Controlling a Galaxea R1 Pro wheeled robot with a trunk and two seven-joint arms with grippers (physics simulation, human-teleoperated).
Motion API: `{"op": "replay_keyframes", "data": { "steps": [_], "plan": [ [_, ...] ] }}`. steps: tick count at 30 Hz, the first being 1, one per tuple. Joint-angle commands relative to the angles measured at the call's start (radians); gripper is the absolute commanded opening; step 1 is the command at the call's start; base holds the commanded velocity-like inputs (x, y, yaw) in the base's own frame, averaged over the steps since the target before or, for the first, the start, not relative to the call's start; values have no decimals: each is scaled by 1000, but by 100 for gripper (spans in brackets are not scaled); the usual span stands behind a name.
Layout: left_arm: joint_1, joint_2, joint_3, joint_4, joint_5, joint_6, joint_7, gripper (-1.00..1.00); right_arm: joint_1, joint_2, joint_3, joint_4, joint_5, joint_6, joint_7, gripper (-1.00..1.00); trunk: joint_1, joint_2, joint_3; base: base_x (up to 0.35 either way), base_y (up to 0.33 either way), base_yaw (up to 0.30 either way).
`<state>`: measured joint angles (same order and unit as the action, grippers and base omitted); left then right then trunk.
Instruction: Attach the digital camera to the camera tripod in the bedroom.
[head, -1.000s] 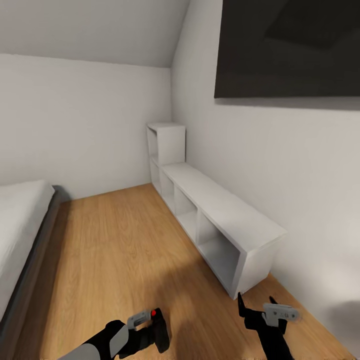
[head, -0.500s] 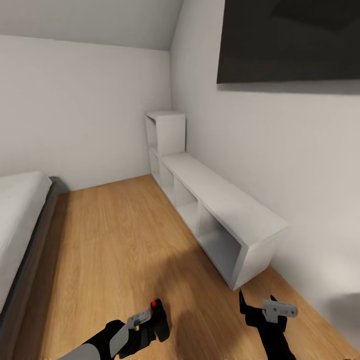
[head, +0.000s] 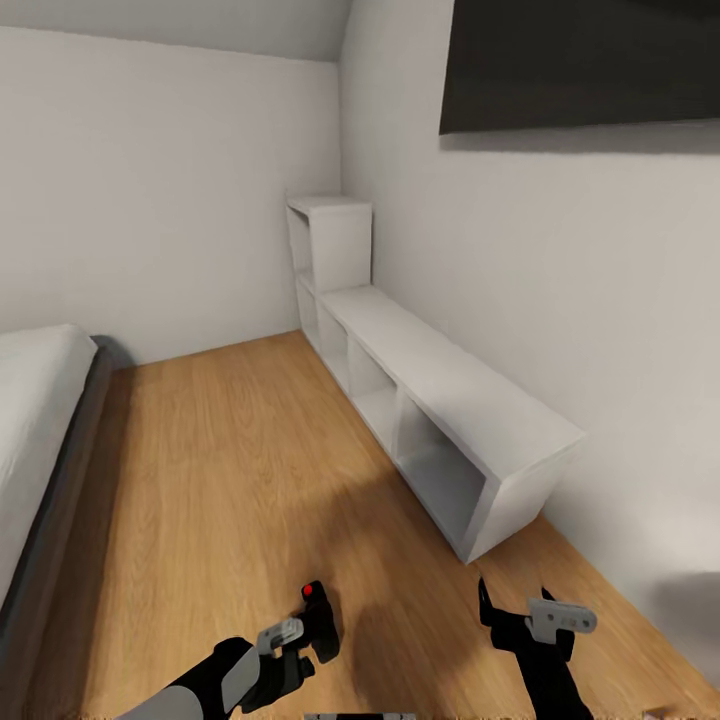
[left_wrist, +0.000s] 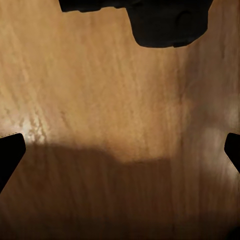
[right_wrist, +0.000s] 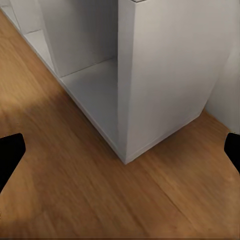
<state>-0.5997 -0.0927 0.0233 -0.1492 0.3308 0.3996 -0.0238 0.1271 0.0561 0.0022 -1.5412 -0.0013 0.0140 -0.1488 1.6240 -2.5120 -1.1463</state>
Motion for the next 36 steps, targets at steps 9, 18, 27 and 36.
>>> {"op": "replay_keyframes", "data": {
  "steps": [9,18,27,36],
  "plan": [
    [0,-8,3,-14,2,5,-1,100,0,1,1,-2,-2,2,-1,100,4,-2,-31,0,0,-141],
    [0,-6,2,-53,1,7,1,100,0,1,1,-2,-2,2,0,100,8,-5,-64,0,0,-126],
    [0,1,1,-55,1,7,1,100,0,2,5,-2,-3,-12,1,100,8,-5,-64,0,0,-4],
    [0,1,0,-54,1,7,1,100,0,2,5,-2,-3,-15,1,100,8,-5,-64,0,0,0]
  ]
}}
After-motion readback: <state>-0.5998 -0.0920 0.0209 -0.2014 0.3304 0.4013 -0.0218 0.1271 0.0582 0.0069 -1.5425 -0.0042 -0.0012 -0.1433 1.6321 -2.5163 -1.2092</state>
